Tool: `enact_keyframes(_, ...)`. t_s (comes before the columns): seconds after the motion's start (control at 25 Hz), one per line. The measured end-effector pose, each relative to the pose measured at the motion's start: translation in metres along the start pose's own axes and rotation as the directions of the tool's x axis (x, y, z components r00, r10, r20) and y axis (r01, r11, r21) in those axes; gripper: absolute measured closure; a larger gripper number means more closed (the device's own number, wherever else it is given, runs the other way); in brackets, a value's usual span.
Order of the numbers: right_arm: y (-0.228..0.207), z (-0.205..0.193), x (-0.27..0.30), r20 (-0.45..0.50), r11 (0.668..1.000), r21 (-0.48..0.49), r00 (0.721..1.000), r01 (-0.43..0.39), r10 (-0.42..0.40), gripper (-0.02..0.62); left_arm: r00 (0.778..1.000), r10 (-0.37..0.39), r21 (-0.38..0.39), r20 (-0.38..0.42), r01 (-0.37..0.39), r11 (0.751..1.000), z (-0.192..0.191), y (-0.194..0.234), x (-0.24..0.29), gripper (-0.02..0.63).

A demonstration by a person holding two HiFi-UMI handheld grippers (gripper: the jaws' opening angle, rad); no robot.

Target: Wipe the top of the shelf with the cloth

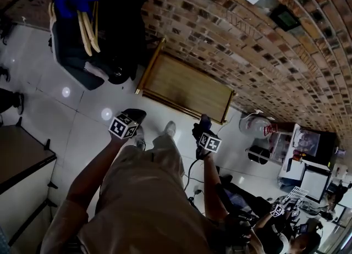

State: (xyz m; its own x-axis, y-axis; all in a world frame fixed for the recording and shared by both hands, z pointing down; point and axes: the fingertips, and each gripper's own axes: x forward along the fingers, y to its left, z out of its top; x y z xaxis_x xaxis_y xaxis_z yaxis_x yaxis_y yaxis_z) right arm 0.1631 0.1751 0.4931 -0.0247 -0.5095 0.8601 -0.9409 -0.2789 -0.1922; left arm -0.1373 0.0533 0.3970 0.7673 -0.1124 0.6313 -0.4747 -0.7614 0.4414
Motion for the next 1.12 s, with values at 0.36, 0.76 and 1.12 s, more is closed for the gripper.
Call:
enact_keyframes(0.36, 0.053, -0.003, -0.007, 0.026, 0.997, -0.045, 0.998, -0.058, 0.06, 0.492, 1.0, 0.011, 0.013, -0.023, -0.011, 1.0, -0.018, 0.018, -0.016, 0.606)
enact_keyframes(0.76, 0.06, -0.001, -0.001, 0.037, 0.992, -0.082, 0.995, -0.093, 0.096, 0.492, 0.997, 0.017, 0.004, -0.073, -0.017, 1.0, -0.028, 0.012, 0.021, 0.606)
enact_keyframes(1.12, 0.063, -0.021, 0.019, -0.067, 0.975, -0.184, 0.991, -0.127, 0.117, 0.492, 0.998, 0.022, -0.04, -0.064, -0.025, 0.999, -0.04, 0.007, 0.065, 0.606)
